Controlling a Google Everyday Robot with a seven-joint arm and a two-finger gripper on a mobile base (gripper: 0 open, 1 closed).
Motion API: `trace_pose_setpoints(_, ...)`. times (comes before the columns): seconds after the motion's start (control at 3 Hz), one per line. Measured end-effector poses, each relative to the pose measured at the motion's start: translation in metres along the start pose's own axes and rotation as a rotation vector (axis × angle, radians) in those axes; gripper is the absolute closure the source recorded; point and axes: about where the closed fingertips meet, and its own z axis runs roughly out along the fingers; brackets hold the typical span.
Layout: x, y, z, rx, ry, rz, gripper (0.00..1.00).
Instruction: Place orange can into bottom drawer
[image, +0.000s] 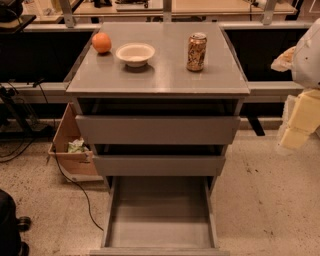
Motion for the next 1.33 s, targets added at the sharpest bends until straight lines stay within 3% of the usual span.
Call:
trace_pose_setpoints(0.33,0.0,0.0,0.0,0.0,0.0,0.0,0.0)
trace_pose_setpoints(0.67,-0.015,-0.018,0.026,0.004,-0.04,-0.001,0.0)
trace_pose_setpoints(1.33,-0.071,-0.105,0.099,0.082,-0.157,-0.022,0.0)
